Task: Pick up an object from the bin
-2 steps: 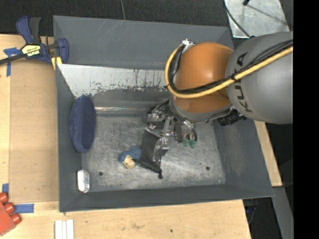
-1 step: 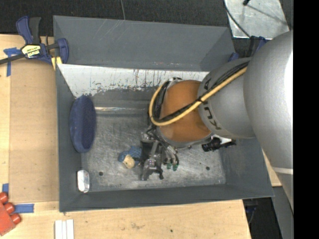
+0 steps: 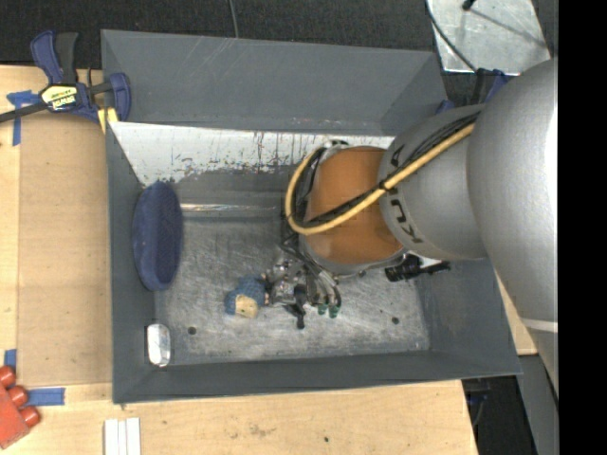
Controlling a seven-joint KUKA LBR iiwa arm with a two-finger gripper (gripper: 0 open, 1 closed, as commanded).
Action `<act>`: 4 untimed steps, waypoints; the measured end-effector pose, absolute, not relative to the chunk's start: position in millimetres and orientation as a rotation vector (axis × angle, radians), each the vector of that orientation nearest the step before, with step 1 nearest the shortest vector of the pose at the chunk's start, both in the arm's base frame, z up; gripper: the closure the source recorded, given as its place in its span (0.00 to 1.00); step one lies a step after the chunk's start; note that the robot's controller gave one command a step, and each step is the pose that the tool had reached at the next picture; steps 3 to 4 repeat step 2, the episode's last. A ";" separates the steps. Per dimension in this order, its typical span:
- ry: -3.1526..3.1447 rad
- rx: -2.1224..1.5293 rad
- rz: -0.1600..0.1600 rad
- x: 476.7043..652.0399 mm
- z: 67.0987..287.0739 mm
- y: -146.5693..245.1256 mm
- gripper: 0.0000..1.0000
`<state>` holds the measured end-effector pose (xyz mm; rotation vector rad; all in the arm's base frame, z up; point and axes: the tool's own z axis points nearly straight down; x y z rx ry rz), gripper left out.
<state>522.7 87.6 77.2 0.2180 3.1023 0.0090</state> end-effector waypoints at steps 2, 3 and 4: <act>3.110 0.362 0.004 523.5 246.1 72.4 1.00; 3.110 0.362 0.004 523.5 246.1 72.4 1.00; 3.110 0.362 0.004 523.5 246.1 72.4 1.00</act>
Offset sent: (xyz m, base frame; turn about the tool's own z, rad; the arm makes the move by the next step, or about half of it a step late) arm 0.0036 -0.0109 0.0585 0.1255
